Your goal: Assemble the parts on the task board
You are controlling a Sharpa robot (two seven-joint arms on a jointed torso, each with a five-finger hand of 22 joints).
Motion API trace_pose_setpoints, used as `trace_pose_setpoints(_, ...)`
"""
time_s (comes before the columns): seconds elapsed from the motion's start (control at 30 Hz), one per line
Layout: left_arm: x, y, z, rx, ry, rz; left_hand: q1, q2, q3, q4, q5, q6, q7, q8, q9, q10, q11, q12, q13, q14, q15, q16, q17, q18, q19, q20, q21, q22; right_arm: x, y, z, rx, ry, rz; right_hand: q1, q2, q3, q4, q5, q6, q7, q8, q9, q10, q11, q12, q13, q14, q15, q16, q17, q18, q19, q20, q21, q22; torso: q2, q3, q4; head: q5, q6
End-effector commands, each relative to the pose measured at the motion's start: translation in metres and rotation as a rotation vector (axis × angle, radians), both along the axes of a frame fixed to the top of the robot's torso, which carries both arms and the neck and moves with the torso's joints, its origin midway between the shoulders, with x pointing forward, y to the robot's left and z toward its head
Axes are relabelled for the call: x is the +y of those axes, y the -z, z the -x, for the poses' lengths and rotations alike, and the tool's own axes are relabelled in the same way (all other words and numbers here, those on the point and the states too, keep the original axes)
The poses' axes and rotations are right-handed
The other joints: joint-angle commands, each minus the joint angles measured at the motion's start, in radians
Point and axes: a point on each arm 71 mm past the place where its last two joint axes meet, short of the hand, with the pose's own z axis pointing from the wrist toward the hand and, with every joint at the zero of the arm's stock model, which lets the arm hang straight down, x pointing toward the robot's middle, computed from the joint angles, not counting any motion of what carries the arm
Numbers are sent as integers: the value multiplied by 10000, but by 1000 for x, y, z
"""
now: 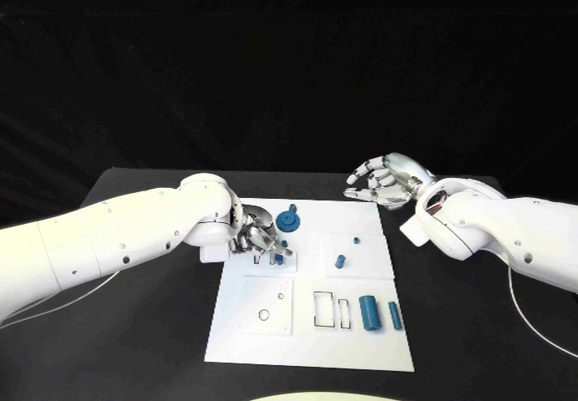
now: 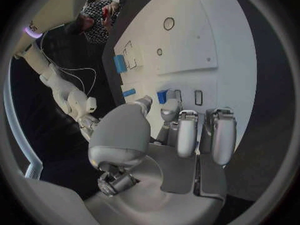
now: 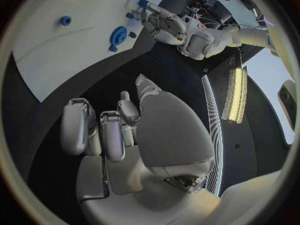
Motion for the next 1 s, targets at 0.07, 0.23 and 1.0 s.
trace_pose_setpoints(0.07,-1,0,-1,87,126,-68,142,27,72,-4,-11,-101,-7,40,25,-45,23,36,10,992,-84,52,2435,-188,792,-73,44,2151,1,0,0,15,-179,188,12,6,101,-11,74,-50,-5,-38,-6,-23,27,-47,-15,673,-48,-45,943,-6,-62,-12,-21,773,0,-2,5,-20,-21)
trace_pose_setpoints(0.23,-1,1,-2,104,100,-75,340,90,171,-18,-11,-112,-7,45,88,-50,23,45,32,991,-83,50,2430,-189,794,-71,46,2158,2,1,1,36,-214,215,28,8,117,-19,85,-52,-5,-40,-6,-21,27,-46,-10,669,-48,-53,929,-2,-72,-11,-39,763,-6,-3,7,-27,-31)
trace_pose_setpoints(1.0,-2,4,-3,291,100,-44,1501,-127,1590,-301,-15,-100,-130,164,577,-61,-91,31,110,970,-180,7,2364,-184,778,-142,36,2142,4,1,0,84,-325,333,58,18,194,-25,188,-47,1,-47,-5,-7,30,-41,12,665,-46,-60,919,-1,-78,-11,-49,767,-5,-1,3,10,-79)
